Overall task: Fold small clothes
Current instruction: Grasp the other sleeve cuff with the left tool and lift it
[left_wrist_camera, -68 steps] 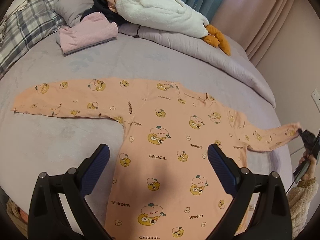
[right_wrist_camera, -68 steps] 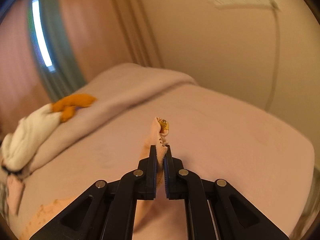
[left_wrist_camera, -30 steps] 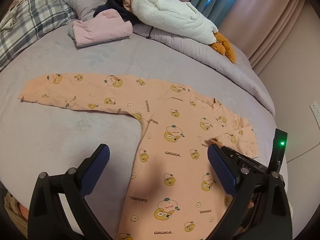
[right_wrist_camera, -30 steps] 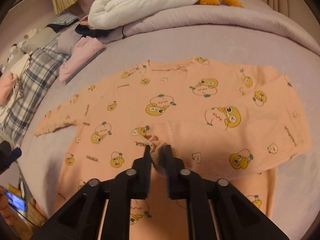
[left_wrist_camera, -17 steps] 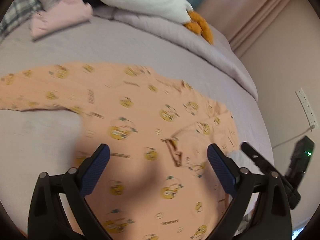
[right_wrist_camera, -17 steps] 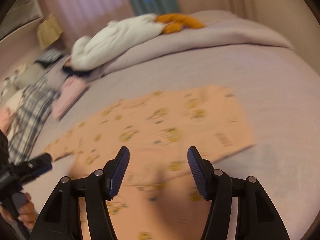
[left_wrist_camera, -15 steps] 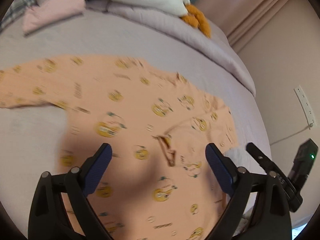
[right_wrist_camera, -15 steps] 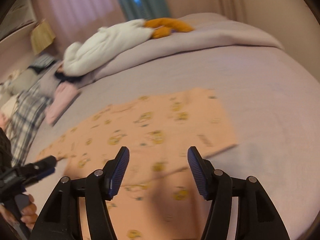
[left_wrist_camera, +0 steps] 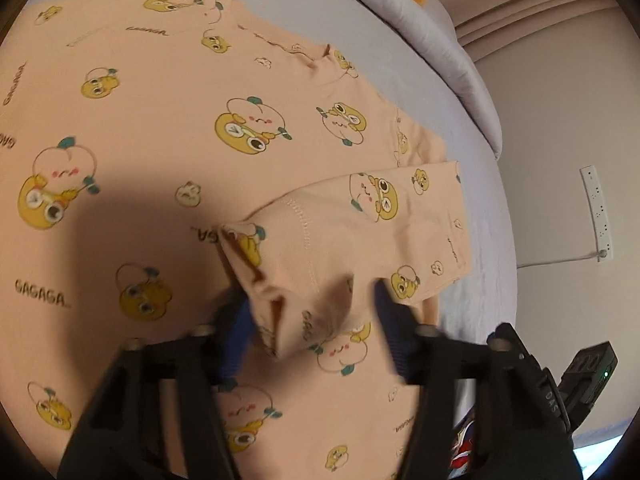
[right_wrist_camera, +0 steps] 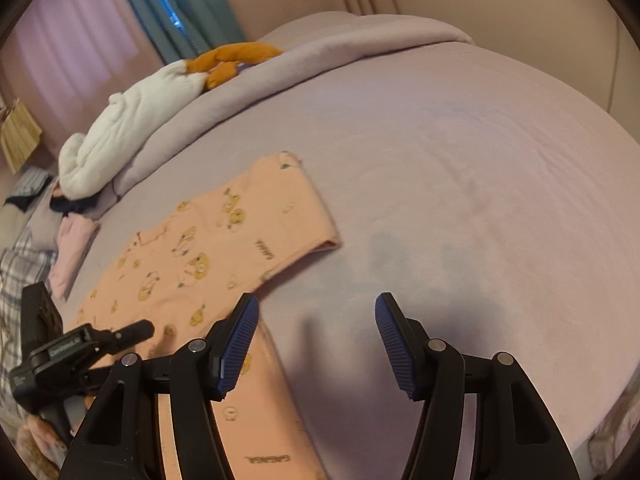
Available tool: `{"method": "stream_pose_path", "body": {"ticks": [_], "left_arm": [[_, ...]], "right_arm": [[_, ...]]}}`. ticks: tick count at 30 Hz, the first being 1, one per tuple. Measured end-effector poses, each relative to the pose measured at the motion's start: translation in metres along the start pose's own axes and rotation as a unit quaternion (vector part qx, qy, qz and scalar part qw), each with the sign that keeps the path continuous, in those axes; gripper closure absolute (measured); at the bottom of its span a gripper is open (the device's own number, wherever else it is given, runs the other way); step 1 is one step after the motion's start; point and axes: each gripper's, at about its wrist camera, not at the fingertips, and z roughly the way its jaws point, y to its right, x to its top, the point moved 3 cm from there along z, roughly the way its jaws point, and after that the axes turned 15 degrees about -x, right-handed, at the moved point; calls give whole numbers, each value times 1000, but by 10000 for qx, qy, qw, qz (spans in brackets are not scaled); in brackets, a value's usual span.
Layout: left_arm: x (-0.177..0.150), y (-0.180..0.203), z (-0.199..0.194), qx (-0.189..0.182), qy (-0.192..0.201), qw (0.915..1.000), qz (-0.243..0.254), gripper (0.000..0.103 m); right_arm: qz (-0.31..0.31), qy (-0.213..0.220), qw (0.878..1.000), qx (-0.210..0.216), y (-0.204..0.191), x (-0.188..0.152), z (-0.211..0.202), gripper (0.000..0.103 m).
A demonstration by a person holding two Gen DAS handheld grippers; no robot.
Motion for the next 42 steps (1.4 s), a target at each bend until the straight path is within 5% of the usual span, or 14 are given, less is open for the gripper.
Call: {"method": "stream_pose_path", "body": {"ticks": [1,3,8,17,28,34,42], "left_arm": [[2,-3,2,35,-8,10000,-42,83],[4,-7,6,-24,-84,9999,-137,95],[9,-1,-9,-108,276,9995,-103,97],[33,78,-58,86,1021,9865,1281,98],[60,96,-82,407,1395,9802,1343,98],[73,106,-108,711,1745,9687,1614,98],[85,84,-133,1031,1979,9640,1444,98]], "right_arm": [[69,-18,10000,9,2,0,1,42],[194,-73,9998,11,4,-1,2,42],[263,-111,9996,61,8,-4,5,42],[340,-157,9993,62,16,-7,6,42],[428,-172,9987,233,26,-12,5,42],[288,-148,9993,183,20,-8,4,42],[-100,-147,9997,179,-8,1,7,42]]}}
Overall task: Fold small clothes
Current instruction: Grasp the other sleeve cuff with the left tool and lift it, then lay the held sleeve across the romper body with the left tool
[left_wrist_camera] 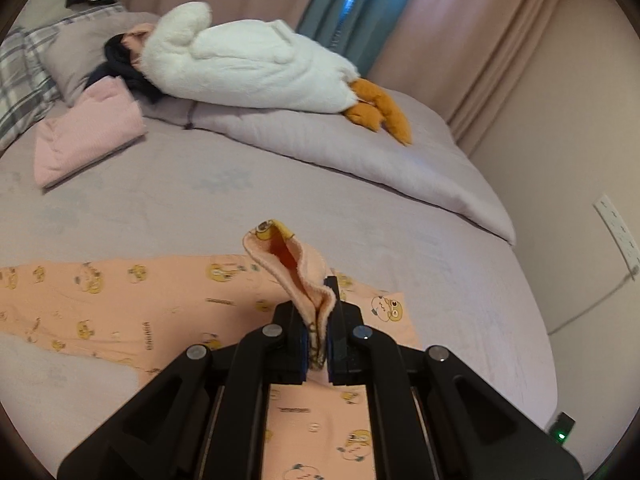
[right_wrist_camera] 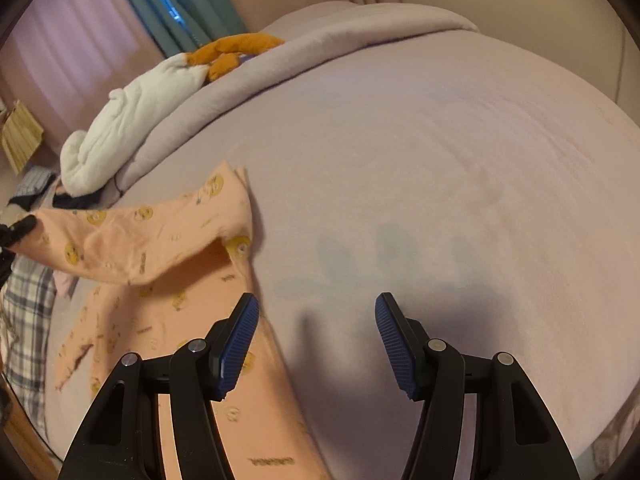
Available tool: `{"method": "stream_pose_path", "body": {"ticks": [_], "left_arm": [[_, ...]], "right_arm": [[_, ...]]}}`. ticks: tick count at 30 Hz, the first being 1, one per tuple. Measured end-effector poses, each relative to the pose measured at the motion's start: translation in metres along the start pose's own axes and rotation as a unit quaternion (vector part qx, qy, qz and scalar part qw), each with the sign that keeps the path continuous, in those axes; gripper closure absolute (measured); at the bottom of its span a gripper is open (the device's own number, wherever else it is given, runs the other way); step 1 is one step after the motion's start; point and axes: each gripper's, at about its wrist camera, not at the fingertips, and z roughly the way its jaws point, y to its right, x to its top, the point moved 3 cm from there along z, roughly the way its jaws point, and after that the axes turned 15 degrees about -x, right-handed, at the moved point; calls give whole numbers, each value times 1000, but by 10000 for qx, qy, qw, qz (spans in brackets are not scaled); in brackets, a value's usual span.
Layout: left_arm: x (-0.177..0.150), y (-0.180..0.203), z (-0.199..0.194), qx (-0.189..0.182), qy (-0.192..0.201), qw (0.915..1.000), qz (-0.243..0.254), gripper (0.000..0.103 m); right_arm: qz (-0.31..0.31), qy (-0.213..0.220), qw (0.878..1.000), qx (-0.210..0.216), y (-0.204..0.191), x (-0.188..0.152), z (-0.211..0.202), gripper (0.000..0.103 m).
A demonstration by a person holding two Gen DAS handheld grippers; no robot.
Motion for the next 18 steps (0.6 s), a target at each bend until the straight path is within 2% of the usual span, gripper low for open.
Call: {"method": "stream_pose_path", "body": {"ticks": [8,18], "left_arm": [[5,-18,-9,31,67,10000,-32,98],[2,-35,-7,290,9,9996,-14,98]], "right_arm": [[-156,-51,9998,92,-15,0,4,42],[-200,-100,9998,0,-20,-1,3,42]]}}
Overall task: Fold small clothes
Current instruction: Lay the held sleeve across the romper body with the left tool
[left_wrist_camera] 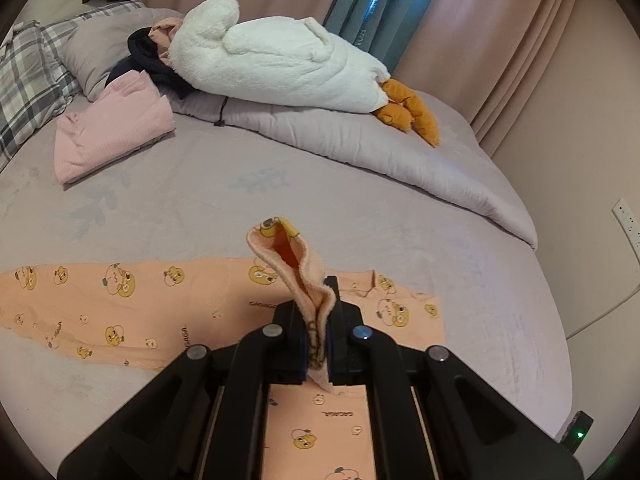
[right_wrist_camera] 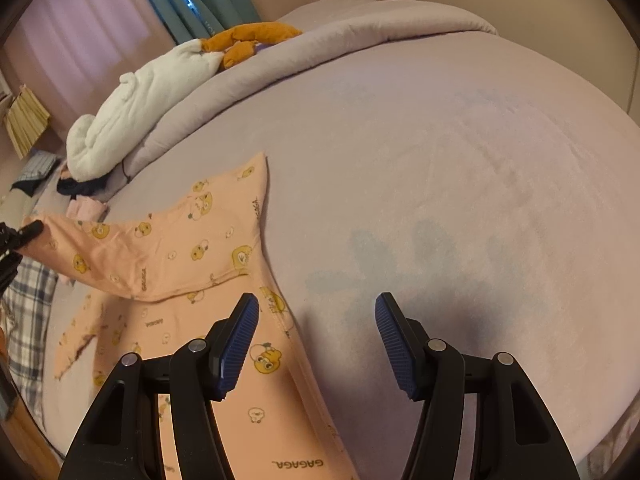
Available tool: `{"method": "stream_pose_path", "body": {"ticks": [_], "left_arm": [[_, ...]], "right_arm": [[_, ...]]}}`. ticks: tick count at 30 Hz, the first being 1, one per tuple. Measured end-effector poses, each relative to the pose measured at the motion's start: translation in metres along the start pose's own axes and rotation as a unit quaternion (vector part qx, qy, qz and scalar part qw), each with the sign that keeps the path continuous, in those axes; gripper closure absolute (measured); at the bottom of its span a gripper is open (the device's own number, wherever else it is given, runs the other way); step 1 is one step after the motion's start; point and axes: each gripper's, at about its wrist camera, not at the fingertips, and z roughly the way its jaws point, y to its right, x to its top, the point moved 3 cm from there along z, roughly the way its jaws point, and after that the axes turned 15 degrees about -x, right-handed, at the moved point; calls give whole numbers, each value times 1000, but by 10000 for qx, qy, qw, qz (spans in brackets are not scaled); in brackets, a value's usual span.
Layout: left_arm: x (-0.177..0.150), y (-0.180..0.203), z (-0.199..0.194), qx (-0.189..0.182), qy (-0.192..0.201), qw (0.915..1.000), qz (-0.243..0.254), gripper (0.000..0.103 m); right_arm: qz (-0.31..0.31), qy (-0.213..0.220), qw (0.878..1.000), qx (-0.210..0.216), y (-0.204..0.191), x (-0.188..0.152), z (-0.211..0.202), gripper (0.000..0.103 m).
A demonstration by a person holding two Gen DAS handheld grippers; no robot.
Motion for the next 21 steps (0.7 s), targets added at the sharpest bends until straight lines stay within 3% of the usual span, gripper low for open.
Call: {"method": "stream_pose_path", "body": {"ticks": [12,21], "left_arm": [[-11,-45,10,381,-238,9989,-125,98],[-26,-78,22,603,-481,9968,-227,98]], "right_arm": [[-338,-26,9993,-136,-22,9,10,42],[-932,122,9954,-186,-65,28,21,42]]}}
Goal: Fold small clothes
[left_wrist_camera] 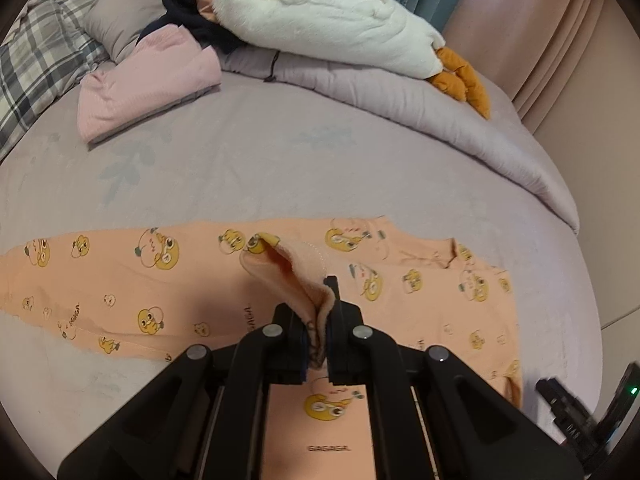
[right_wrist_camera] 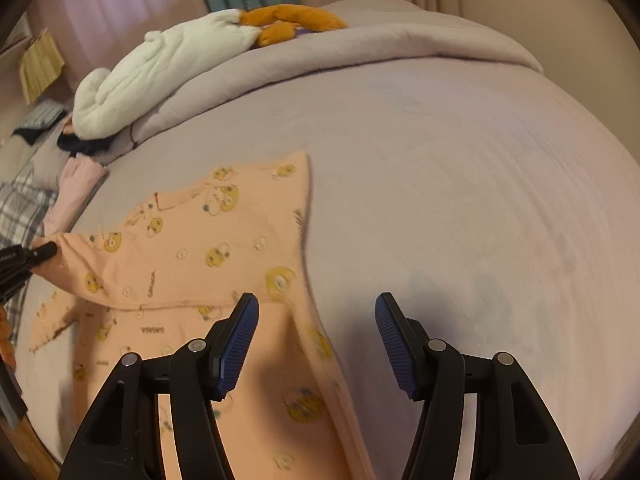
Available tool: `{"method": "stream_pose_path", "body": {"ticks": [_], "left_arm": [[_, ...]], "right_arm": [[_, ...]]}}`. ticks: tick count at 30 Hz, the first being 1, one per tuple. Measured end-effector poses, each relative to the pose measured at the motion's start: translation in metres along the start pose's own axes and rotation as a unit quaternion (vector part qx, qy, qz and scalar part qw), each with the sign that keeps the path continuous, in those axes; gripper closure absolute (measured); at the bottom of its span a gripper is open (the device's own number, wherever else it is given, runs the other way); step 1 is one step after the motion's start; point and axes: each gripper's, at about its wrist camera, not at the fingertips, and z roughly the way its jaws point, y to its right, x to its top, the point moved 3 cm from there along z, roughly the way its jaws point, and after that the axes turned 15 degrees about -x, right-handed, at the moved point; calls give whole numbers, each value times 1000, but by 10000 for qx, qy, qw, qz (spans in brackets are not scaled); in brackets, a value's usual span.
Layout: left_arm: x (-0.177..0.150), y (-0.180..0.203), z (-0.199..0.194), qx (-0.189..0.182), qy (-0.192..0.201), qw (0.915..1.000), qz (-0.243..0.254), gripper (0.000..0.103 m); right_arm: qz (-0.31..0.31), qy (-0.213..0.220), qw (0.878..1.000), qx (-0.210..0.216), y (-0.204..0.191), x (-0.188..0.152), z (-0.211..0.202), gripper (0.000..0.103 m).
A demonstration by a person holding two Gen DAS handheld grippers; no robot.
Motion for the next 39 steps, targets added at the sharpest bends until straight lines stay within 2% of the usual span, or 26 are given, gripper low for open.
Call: {"method": "stream_pose_path", "body": {"ticks": [9,13,17,22,24,27,29,39], "left_arm": [[-16,-33,20,226,-294,9992,-128,98],[-22,-44,29,302,-426,9984,-196,97],[-28,-52,36,373,-553,9977,-155,97],[-30,-55,40,416,-571,9974,-112,97],[-30,-56,40,430,-573,9974,-124,97],[-31,-56,41,450,-576,9973,-89,96],[-31,-57,41,445,-579,9973,-102,96],[-31,-57,41,426,-586,9973,-145,94]], "right_arm": [[-505,-46,9987,-4,-38,16,32,42],[-535,-138,9984,83,-50,16,48,42],[-687,-162,9974,-115,-60,13,63,42],[-783,61,9968,-168,-62,10,66,42],[-917,208,9953,-234,-65,6,68,38],[-1001,367,9936,-374,-67,2,69,20],[-1013,318,9934,-444,-67,1,72,0],[-985,254,9940,-408,-65,4,75,1]]}}
